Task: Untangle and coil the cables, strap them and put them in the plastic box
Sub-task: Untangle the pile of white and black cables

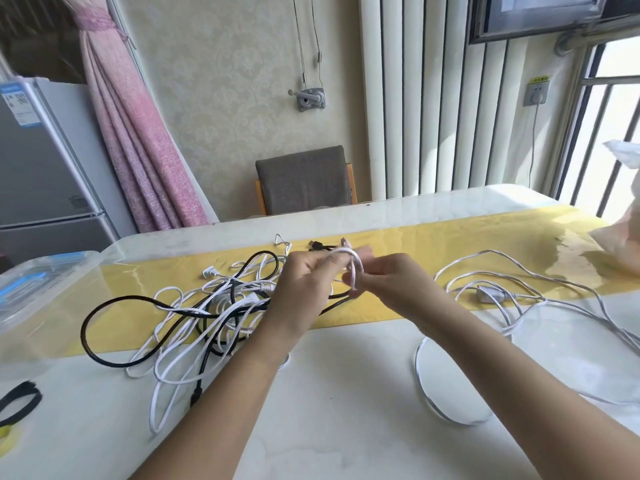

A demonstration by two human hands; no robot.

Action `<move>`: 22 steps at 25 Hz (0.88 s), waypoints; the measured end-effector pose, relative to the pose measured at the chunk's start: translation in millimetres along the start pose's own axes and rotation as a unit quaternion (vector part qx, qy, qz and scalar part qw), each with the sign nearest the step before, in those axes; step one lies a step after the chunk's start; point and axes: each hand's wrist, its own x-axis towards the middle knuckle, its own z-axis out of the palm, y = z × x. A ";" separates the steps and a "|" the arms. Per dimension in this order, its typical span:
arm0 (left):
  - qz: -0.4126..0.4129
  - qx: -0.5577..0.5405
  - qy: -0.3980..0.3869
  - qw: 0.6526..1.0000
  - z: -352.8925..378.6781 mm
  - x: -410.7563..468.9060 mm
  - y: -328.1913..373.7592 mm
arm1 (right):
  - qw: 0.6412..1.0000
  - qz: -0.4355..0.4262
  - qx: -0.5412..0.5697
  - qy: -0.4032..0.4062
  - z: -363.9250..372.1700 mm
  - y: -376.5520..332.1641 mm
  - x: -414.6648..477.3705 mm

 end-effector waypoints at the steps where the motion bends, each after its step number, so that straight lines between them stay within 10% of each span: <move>1: -0.013 -0.005 0.051 0.999 -0.6 -0.6 5.1 | 0.995 -0.018 -0.074 0.066 0.1 4.2 4.8; 3: -0.052 -0.028 0.139 0.988 -11.7 2.9 10.8 | 0.982 -0.046 -0.115 0.142 -5.3 7.6 11.0; 7: -0.085 -0.033 0.202 0.975 -53.7 11.6 11.4 | 0.995 -0.079 0.062 0.001 -24.9 8.1 8.5; 12: -0.089 -0.144 -0.168 0.971 -81.1 2.7 4.7 | 0.976 -0.110 0.120 -0.142 -28.1 5.2 2.8; 14: -0.025 -0.156 -0.203 0.967 -68.6 1.5 8.4 | 0.966 -0.120 0.154 -0.168 -25.5 2.8 0.2; 22: 0.035 0.175 -0.011 0.984 -15.2 3.8 21.5 | 0.963 -0.199 -0.146 -0.109 -15.4 17.6 7.4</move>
